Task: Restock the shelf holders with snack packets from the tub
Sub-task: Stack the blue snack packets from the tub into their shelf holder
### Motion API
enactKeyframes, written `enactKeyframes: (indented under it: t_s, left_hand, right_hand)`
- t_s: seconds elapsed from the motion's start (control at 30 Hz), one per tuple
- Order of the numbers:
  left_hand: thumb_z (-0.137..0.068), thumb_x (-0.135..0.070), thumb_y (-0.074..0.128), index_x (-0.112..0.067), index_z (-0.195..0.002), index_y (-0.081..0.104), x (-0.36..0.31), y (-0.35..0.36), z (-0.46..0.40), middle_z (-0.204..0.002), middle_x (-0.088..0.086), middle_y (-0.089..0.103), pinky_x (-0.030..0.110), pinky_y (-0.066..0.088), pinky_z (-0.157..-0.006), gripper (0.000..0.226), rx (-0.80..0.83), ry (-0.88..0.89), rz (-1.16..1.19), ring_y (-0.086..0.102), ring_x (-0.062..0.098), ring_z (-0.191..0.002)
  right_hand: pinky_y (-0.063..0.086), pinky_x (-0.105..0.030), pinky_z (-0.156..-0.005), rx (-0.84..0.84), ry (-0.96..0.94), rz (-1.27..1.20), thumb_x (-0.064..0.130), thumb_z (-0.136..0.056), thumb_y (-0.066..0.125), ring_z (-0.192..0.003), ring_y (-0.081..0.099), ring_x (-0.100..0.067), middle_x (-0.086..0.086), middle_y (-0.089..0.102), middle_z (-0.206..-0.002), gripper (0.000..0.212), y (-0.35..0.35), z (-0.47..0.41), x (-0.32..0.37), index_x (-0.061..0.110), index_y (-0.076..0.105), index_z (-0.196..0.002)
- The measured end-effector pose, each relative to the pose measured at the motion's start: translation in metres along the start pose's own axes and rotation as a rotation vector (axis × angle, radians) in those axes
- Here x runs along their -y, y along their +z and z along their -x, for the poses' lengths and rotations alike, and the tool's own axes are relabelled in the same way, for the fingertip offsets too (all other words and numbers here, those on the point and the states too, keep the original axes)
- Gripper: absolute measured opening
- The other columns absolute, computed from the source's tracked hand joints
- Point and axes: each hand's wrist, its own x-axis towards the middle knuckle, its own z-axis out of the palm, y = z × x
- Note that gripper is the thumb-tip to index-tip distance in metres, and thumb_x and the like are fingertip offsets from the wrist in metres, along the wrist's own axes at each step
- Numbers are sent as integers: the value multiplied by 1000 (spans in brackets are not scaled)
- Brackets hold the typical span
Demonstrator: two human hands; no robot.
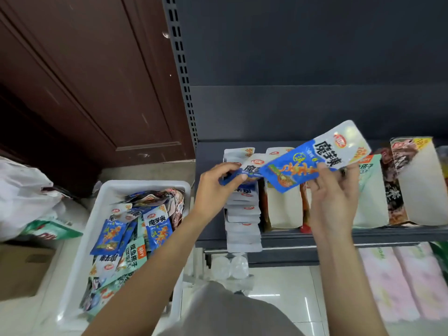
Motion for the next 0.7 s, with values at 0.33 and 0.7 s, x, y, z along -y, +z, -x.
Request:
enactKeyframes:
  t_s: [0.33,0.7]
  left_hand:
    - [-67,-10,83,-14,-101,70,8,-11,6,-121,3,58,27,37,-98,37,-45,184,-357,49,19,-110]
    - [-77,-36,71,-10,-141,41,-2,-13,-3,-124,8,51,36,39,-99,76,126,182,-681,44,25,-114]
  right_hand:
    - [46,-34,-93,58,-53,-146,-3,-93,49,-108,54,-23,-5,59,-108,29,12,-26,11,17,46,-113]
    - [48,-27,-86,273,-104,146,1,-92,54,-102,60,-8,7,66,-105,29,42,-48,-22,23,46,-109]
